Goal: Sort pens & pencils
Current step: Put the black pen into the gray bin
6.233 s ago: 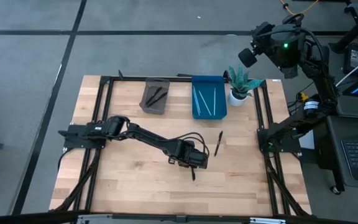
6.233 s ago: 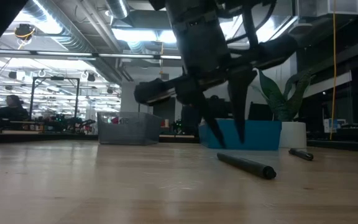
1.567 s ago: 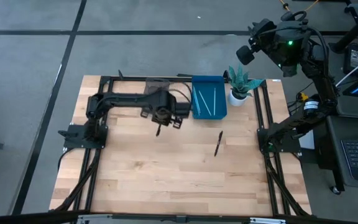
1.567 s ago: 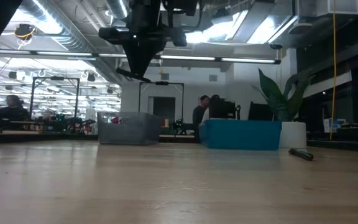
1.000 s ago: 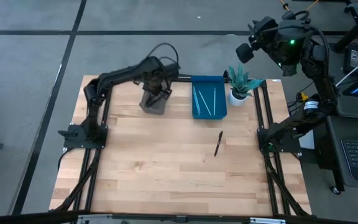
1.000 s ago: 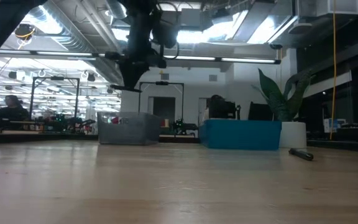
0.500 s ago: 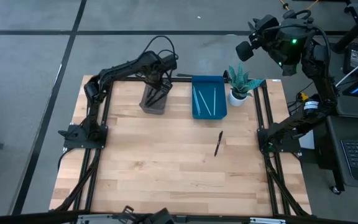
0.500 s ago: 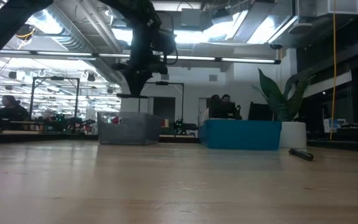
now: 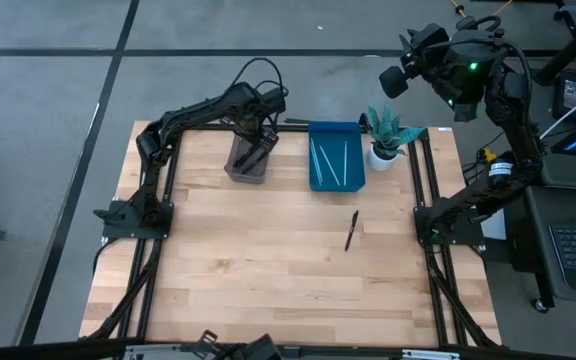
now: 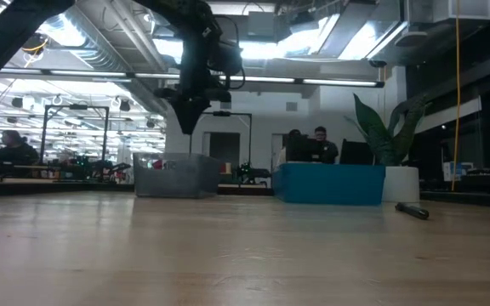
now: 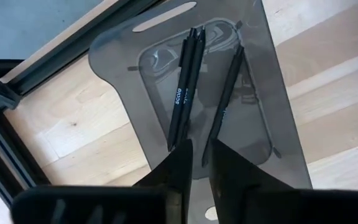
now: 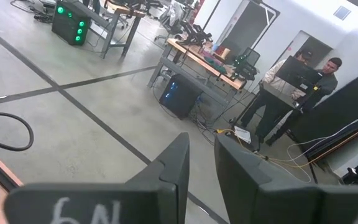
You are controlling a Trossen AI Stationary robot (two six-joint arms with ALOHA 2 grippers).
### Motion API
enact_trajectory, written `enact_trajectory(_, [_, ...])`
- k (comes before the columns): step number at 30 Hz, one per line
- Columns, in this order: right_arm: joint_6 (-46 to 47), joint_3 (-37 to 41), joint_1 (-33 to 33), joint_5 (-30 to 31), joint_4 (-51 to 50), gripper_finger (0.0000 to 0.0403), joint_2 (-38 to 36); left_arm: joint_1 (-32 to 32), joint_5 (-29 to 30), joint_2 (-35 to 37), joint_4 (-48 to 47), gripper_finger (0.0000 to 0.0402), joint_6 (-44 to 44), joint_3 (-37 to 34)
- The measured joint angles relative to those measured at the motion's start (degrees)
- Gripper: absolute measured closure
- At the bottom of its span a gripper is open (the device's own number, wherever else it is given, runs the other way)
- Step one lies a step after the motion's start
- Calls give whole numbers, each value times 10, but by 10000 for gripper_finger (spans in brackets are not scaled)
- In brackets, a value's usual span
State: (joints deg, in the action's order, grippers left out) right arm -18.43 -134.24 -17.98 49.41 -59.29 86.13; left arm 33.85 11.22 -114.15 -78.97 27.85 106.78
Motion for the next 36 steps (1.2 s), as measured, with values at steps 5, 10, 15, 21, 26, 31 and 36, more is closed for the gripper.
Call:
enact_trajectory(5, [0, 0, 0, 0, 0, 325, 0, 0, -1, 0, 2, 339, 0, 0])
enact_trajectory(10, [2, 0, 0, 0, -3, 325, 0, 0, -2, 6, 2, 326, 0, 0])
enact_trajectory(15, [6, 0, 0, 0, -17, 325, 0, -15, -32, 15, 2, 317, -9, 0])
enact_trajectory(21, [77, 0, 0, -5, -91, 325, 0, -66, -1, 39, -24, 319, -51, 0])
enact_trajectory(26, [175, 0, 0, -119, -184, 325, 4, -86, 66, 102, -70, 326, -24, 0])
enact_trajectory(31, [250, 24, 6, -259, -218, 325, 19, -93, 79, 197, -74, 326, 28, 0])
enact_trajectory(36, [303, 109, 31, -317, -224, 325, 24, -104, 128, 265, -77, 321, 47, 0])
